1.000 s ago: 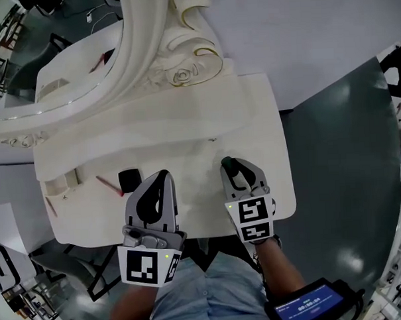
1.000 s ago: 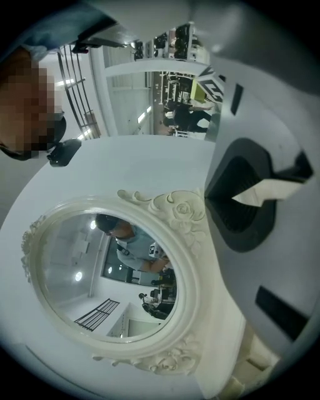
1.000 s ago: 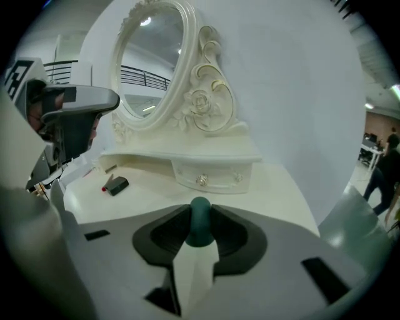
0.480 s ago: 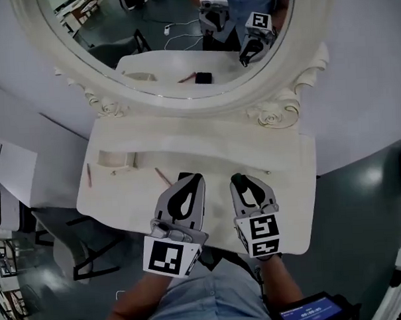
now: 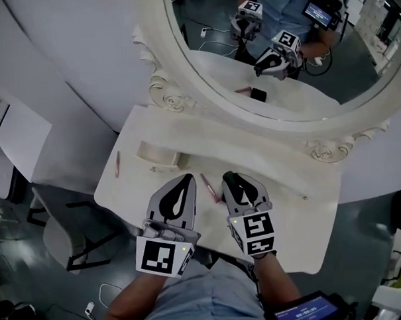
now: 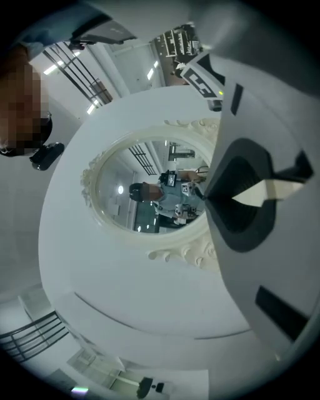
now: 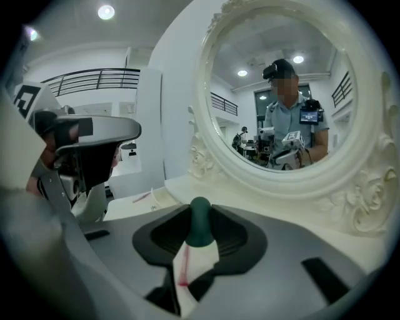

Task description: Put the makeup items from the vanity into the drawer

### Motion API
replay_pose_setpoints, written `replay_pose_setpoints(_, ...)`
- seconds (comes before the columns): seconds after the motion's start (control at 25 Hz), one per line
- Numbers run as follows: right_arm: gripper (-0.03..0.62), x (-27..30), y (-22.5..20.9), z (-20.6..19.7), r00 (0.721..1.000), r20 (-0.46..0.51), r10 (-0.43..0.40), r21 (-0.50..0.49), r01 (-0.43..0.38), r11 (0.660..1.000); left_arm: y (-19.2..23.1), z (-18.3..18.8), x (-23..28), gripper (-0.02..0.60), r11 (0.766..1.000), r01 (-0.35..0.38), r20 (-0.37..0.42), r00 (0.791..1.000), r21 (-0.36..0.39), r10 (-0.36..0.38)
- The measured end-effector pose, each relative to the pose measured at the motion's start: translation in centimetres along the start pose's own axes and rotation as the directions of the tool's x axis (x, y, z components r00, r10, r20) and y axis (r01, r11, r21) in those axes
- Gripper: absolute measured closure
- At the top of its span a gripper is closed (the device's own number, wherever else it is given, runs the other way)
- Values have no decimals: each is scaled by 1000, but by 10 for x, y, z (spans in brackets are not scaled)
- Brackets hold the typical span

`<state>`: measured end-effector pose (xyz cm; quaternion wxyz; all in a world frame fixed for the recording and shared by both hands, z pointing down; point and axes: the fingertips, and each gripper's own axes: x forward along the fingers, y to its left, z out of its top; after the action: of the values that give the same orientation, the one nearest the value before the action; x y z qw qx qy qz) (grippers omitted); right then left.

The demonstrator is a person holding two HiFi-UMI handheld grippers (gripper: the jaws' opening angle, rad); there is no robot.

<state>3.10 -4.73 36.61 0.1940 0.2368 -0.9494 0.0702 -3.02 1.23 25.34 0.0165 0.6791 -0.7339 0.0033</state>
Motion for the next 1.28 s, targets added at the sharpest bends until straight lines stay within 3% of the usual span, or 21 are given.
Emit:
replay_pose_setpoints(0.28, 493, 87, 74, 38, 995, -4, 99, -42, -99, 994, 106, -7, -9, 583, 997, -74, -22, 997, -9, 74)
replay_pose_setpoints(0.6, 491, 164, 131, 26, 981, -95, 169, -77, -177, 981, 191, -33, -15, 583, 989, -143, -82, 987, -48, 139)
replay_pose_setpoints(0.88, 489, 188, 144, 8, 970, -181, 162, -76, -178, 981, 222, -56, -17, 583, 982, -161, -129, 981, -96, 148)
replay_pose_setpoints(1.28, 405, 195, 144, 7, 972, -188, 141, -74, -158, 985, 231, -61, -10, 583, 983, -136, -136, 983, -122, 119)
